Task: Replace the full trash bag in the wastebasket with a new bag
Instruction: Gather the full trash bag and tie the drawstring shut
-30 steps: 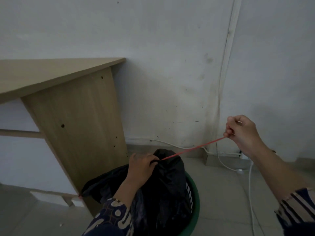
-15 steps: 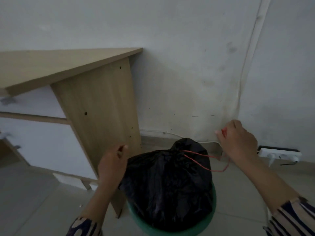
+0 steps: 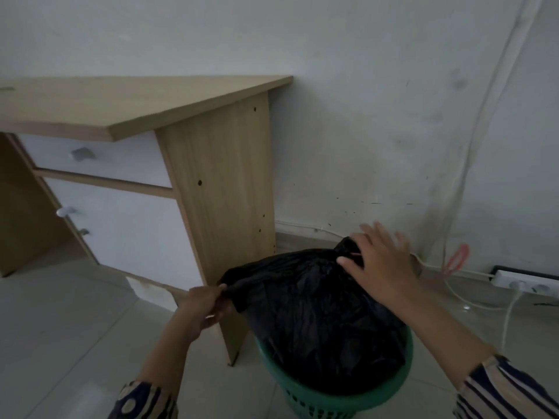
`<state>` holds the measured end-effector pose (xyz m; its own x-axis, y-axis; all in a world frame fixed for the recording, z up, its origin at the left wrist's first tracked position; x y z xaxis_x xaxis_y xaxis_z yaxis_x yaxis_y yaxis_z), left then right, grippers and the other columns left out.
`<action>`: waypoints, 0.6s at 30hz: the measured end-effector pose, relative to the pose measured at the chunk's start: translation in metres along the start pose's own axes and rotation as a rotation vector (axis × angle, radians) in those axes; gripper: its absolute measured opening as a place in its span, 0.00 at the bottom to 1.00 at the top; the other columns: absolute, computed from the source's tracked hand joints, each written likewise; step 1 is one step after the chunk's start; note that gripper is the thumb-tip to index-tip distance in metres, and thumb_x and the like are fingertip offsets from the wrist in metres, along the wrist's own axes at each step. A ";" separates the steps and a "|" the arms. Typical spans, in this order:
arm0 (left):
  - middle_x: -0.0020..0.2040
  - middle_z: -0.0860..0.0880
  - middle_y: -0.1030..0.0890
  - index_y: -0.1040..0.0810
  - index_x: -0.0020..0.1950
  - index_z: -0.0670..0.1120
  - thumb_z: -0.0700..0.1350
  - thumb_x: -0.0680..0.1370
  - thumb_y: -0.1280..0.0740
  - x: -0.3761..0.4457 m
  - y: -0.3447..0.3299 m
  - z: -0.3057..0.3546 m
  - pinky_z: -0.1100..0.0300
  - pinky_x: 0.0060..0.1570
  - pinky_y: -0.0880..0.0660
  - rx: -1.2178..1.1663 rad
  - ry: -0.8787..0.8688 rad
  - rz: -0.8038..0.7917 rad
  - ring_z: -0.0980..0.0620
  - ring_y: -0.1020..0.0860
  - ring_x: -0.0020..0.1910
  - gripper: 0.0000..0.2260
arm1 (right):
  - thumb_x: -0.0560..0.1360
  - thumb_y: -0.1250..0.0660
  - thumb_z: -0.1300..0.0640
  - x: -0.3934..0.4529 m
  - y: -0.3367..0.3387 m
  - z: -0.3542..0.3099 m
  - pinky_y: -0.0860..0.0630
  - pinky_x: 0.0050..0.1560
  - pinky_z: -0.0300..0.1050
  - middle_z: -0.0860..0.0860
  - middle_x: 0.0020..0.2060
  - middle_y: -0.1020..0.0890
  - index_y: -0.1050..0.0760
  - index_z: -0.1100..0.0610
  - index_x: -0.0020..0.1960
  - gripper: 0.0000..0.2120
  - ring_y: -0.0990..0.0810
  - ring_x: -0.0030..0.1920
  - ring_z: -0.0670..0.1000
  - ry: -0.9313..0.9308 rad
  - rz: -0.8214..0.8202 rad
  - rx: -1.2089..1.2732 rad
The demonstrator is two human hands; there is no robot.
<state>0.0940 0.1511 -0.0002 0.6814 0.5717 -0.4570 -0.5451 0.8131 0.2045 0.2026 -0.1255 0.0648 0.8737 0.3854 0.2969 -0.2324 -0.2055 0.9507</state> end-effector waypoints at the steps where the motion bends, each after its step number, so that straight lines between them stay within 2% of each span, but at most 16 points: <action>1: 0.31 0.42 0.20 0.24 0.35 0.41 0.45 0.78 0.38 0.001 0.003 0.006 0.62 0.29 0.28 0.105 -0.105 0.049 0.46 0.23 0.31 0.14 | 0.71 0.54 0.34 -0.002 -0.005 -0.010 0.48 0.70 0.57 0.53 0.70 0.32 0.32 0.54 0.65 0.34 0.42 0.73 0.54 0.058 -0.015 0.052; 3: 0.38 0.41 0.19 0.23 0.36 0.42 0.48 0.78 0.39 -0.004 0.010 0.021 0.55 0.40 0.23 0.416 -0.322 0.176 0.43 0.21 0.37 0.15 | 0.69 0.59 0.32 -0.007 -0.017 -0.024 0.53 0.72 0.55 0.49 0.68 0.31 0.32 0.51 0.65 0.36 0.43 0.73 0.50 0.113 -0.154 0.122; 5: 0.41 0.45 0.20 0.22 0.40 0.42 0.50 0.78 0.39 -0.019 0.012 0.035 0.56 0.43 0.25 0.639 -0.508 0.320 0.45 0.22 0.40 0.14 | 0.75 0.52 0.35 -0.012 -0.029 -0.033 0.56 0.72 0.54 0.48 0.68 0.31 0.34 0.50 0.66 0.28 0.43 0.73 0.48 0.121 -0.282 0.150; 6: 0.42 0.47 0.22 0.23 0.42 0.42 0.49 0.78 0.39 -0.026 0.012 0.041 0.57 0.42 0.28 0.642 -0.595 0.355 0.47 0.24 0.41 0.12 | 0.76 0.49 0.37 -0.015 -0.032 -0.037 0.55 0.72 0.53 0.48 0.67 0.30 0.34 0.50 0.66 0.25 0.40 0.72 0.48 0.122 -0.300 0.172; 8: 0.39 0.48 0.25 0.25 0.41 0.42 0.47 0.78 0.38 -0.034 0.008 0.047 0.62 0.38 0.30 0.574 -0.696 0.307 0.50 0.26 0.38 0.10 | 0.75 0.49 0.36 -0.019 -0.037 -0.045 0.54 0.72 0.52 0.48 0.66 0.29 0.33 0.50 0.65 0.26 0.38 0.70 0.48 0.128 -0.301 0.210; 10: 0.36 0.50 0.25 0.28 0.40 0.43 0.46 0.78 0.38 -0.036 0.004 0.047 0.73 0.33 0.33 0.461 -0.732 0.211 0.54 0.27 0.35 0.09 | 0.68 0.57 0.28 -0.022 -0.037 -0.058 0.53 0.71 0.49 0.47 0.68 0.31 0.34 0.50 0.66 0.37 0.40 0.71 0.47 0.170 -0.262 0.266; 11: 0.36 0.50 0.24 0.29 0.39 0.43 0.45 0.78 0.39 -0.038 0.003 0.047 0.74 0.34 0.33 0.398 -0.747 0.178 0.55 0.26 0.36 0.09 | 0.64 0.61 0.26 -0.021 -0.036 -0.066 0.52 0.71 0.48 0.47 0.69 0.33 0.35 0.50 0.67 0.42 0.42 0.72 0.47 0.198 -0.235 0.320; 12: 0.38 0.50 0.21 0.29 0.39 0.44 0.44 0.79 0.40 -0.039 0.002 0.047 0.73 0.37 0.31 0.327 -0.755 0.146 0.55 0.24 0.38 0.09 | 0.64 0.62 0.27 -0.019 -0.034 -0.076 0.52 0.71 0.46 0.47 0.71 0.35 0.36 0.49 0.69 0.43 0.44 0.73 0.47 0.226 -0.213 0.391; 13: 0.39 0.50 0.20 0.29 0.39 0.45 0.43 0.79 0.41 -0.041 0.001 0.048 0.71 0.38 0.30 0.256 -0.761 0.116 0.57 0.22 0.39 0.10 | 0.66 0.60 0.29 -0.016 -0.033 -0.087 0.51 0.71 0.46 0.47 0.72 0.36 0.38 0.50 0.70 0.40 0.46 0.74 0.47 0.252 -0.199 0.478; 15: 0.36 0.50 0.20 0.30 0.39 0.45 0.42 0.80 0.43 -0.046 -0.001 0.052 0.71 0.40 0.26 0.135 -0.765 0.055 0.61 0.20 0.36 0.10 | 0.74 0.48 0.36 -0.009 -0.035 -0.110 0.50 0.73 0.48 0.48 0.73 0.39 0.40 0.50 0.71 0.30 0.48 0.75 0.48 0.277 -0.243 0.659; 16: 0.34 0.49 0.21 0.30 0.39 0.45 0.42 0.80 0.43 -0.047 -0.002 0.055 0.66 0.41 0.24 0.079 -0.762 0.035 0.58 0.20 0.36 0.10 | 0.76 0.45 0.40 -0.007 -0.038 -0.121 0.50 0.74 0.50 0.49 0.74 0.40 0.42 0.49 0.72 0.27 0.49 0.75 0.49 0.273 -0.291 0.732; 18: 0.33 0.47 0.24 0.30 0.38 0.46 0.43 0.80 0.43 -0.051 -0.003 0.064 0.55 0.43 0.24 0.009 -0.760 0.024 0.50 0.22 0.36 0.10 | 0.76 0.41 0.43 -0.004 -0.045 -0.139 0.51 0.74 0.53 0.50 0.74 0.39 0.42 0.47 0.72 0.26 0.51 0.75 0.49 0.248 -0.374 0.823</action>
<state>0.0917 0.1265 0.0778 0.8203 0.5046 0.2692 -0.5620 0.7987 0.2151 0.1503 0.0071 0.0337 0.6922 0.7167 0.0854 0.5038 -0.5645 0.6538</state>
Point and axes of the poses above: each hand's wrist, its own x-axis towards the middle knuckle, its own y-axis out of the back of the hand, z = x × y, the point moved 3 cm from there along x, towards the middle knuckle
